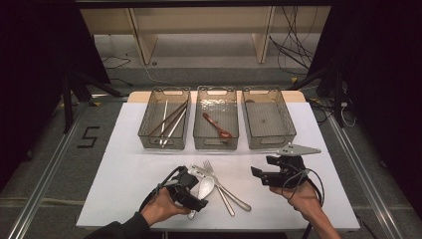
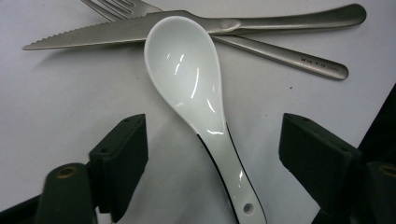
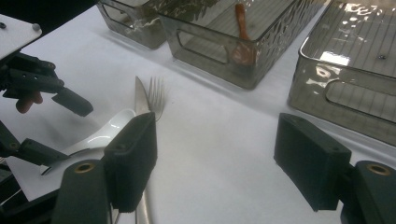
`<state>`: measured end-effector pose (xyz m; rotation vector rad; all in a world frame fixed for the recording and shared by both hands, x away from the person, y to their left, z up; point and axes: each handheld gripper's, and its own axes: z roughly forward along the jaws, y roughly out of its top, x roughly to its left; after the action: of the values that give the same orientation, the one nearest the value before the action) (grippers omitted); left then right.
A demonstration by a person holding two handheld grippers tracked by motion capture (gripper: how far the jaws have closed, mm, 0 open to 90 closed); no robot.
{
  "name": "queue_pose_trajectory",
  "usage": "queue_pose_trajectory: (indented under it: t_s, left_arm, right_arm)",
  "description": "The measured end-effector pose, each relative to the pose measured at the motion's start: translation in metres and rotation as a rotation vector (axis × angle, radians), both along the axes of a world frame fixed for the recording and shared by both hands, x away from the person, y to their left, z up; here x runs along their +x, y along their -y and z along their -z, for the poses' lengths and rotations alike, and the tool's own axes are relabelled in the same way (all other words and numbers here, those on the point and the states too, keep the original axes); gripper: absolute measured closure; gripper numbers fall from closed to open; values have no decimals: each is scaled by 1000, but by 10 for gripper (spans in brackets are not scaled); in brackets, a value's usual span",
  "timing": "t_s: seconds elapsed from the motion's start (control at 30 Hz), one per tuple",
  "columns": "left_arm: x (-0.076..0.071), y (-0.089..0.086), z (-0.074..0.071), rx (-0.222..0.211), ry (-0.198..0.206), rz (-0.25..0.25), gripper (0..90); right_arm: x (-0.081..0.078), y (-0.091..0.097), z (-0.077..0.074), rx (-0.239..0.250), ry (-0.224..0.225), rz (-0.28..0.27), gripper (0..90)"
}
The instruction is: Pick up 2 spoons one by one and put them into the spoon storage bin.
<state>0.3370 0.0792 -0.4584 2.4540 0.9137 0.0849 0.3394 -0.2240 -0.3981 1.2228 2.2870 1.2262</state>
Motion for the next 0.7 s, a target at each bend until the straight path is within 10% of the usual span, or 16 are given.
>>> queue_pose_trajectory:
  t_s: [0.7]
  left_arm:
    - [-3,8,9,86,24,50,457]
  right_arm:
    - [0,-4,1,3,-7,-17,308]
